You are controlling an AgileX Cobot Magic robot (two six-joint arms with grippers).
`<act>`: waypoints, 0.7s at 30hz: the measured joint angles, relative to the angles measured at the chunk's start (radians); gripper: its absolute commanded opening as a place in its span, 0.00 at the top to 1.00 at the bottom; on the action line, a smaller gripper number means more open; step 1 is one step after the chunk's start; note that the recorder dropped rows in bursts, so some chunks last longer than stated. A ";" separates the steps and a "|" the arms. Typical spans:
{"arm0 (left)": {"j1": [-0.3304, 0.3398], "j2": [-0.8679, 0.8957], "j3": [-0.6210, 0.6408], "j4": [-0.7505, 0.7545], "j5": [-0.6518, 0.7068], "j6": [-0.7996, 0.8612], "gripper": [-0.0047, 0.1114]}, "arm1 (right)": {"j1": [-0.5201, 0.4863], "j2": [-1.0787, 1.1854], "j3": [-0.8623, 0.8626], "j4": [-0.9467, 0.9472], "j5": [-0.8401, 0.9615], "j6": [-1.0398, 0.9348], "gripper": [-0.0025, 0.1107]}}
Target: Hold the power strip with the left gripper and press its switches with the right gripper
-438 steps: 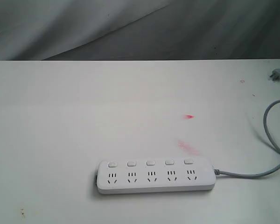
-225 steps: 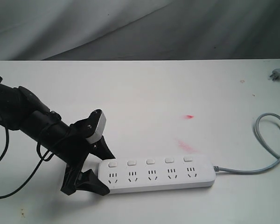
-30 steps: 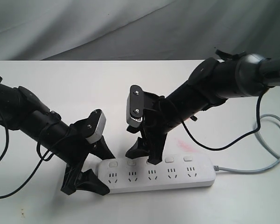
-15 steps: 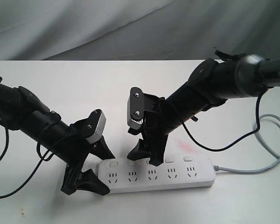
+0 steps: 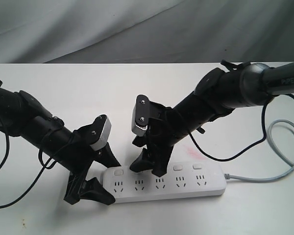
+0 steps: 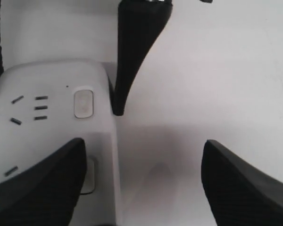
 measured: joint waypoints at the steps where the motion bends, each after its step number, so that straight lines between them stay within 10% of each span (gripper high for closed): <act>1: 0.000 0.000 0.000 0.000 0.000 0.000 0.94 | 0.000 0.000 -0.002 -0.016 -0.004 0.019 0.41; 21: 0.000 0.000 0.000 0.000 0.000 0.000 0.94 | -0.061 -0.185 0.005 -0.080 -0.008 0.107 0.41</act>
